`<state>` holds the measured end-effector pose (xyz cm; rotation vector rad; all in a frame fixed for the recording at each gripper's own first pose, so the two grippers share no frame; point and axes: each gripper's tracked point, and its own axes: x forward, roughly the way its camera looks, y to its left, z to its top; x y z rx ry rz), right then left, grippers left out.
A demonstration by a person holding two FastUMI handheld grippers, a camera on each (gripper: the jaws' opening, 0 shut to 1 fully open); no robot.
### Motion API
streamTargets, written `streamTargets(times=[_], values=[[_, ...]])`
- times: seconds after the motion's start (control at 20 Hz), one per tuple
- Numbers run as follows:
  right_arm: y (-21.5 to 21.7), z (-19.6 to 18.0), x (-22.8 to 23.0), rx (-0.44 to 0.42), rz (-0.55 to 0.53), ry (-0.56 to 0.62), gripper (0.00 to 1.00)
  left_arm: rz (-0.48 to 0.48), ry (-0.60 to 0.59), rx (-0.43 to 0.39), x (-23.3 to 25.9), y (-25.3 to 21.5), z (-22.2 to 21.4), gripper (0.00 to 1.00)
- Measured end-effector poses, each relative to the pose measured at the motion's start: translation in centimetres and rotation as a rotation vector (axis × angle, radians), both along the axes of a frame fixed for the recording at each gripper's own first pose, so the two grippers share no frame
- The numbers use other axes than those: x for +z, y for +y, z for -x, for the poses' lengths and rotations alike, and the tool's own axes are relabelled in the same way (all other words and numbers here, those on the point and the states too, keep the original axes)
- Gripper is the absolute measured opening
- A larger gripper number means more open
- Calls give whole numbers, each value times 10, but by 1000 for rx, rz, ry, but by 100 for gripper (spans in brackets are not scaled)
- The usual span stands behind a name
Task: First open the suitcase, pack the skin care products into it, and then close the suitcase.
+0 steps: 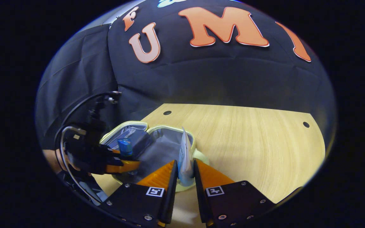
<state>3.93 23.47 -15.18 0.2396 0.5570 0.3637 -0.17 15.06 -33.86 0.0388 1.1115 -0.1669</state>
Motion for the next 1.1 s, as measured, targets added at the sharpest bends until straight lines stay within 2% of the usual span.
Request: streamTargets(times=[0.25,0.5,0.6,0.65,0.7,0.9,1.1], values=[[38,6,-2,76,-32,62,34,-8,151,7,-29,3,-9,47],[59,0,-12,92,-43,108,34,18,166,43,-47,-1,-21,47],[65,-1,-18,92,-56,139,34,19,140,66,-44,1,-26,49],[67,-3,-23,93,-58,156,34,28,100,72,-39,1,-32,46],[72,-6,-26,95,-58,169,34,32,70,64,-35,2,-36,52],[80,-12,-39,94,-57,219,34,23,-42,49,1,14,-46,55],[94,-18,-56,96,-59,282,34,31,-147,104,28,41,-50,67]])
